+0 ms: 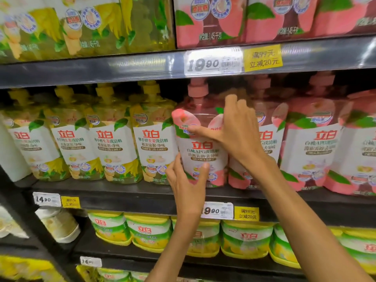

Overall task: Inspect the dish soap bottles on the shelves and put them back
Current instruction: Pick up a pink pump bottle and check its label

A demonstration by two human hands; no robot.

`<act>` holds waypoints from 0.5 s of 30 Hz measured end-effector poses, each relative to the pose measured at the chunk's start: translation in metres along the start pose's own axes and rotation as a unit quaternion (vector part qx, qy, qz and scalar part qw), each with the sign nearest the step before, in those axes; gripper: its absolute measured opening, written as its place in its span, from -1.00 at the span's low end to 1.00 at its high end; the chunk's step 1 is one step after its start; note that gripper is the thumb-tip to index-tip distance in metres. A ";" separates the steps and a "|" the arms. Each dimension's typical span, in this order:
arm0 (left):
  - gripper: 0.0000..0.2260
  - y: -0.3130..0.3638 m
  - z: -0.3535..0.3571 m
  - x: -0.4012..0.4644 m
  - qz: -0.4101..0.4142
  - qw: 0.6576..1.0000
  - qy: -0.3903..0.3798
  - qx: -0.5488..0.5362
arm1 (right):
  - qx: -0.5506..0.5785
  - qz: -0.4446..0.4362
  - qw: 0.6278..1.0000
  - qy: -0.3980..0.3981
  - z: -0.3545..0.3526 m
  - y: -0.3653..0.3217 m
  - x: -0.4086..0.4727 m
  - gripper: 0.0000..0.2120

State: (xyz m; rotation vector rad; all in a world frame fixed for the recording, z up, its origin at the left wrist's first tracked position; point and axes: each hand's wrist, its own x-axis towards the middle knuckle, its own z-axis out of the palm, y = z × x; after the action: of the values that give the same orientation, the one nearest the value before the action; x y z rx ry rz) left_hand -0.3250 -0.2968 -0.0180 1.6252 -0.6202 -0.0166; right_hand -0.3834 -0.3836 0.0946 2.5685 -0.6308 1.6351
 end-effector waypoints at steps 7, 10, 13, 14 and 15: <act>-0.49 0.005 -0.004 -0.004 0.006 0.998 0.031 -0.051 | 0.061 0.005 0.995 -0.076 -0.008 -0.006 0.006 -0.33; -0.55 0.005 -0.010 -0.010 0.014 0.994 0.043 -0.094 | 0.122 0.023 0.990 -0.070 -0.014 -0.009 0.004 -0.33; -0.49 0.000 -0.017 -0.018 0.016 0.990 0.047 -0.131 | 0.164 0.051 0.982 -0.075 -0.019 -0.012 0.004 -0.29; -0.45 -0.003 -0.020 -0.019 0.014 0.989 0.036 -0.142 | 0.172 0.061 0.980 -0.076 -0.021 -0.013 0.003 -0.30; -0.44 -0.004 -0.023 -0.020 0.007 0.987 0.014 -0.158 | 0.181 0.072 0.978 -0.075 -0.022 -0.014 0.002 -0.30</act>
State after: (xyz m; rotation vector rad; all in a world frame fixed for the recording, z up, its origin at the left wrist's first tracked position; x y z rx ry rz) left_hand -0.3320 -0.2679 -0.0244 1.3126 -0.5750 -0.0776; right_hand -0.3967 -0.3658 0.1087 2.9925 -0.5874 1.7544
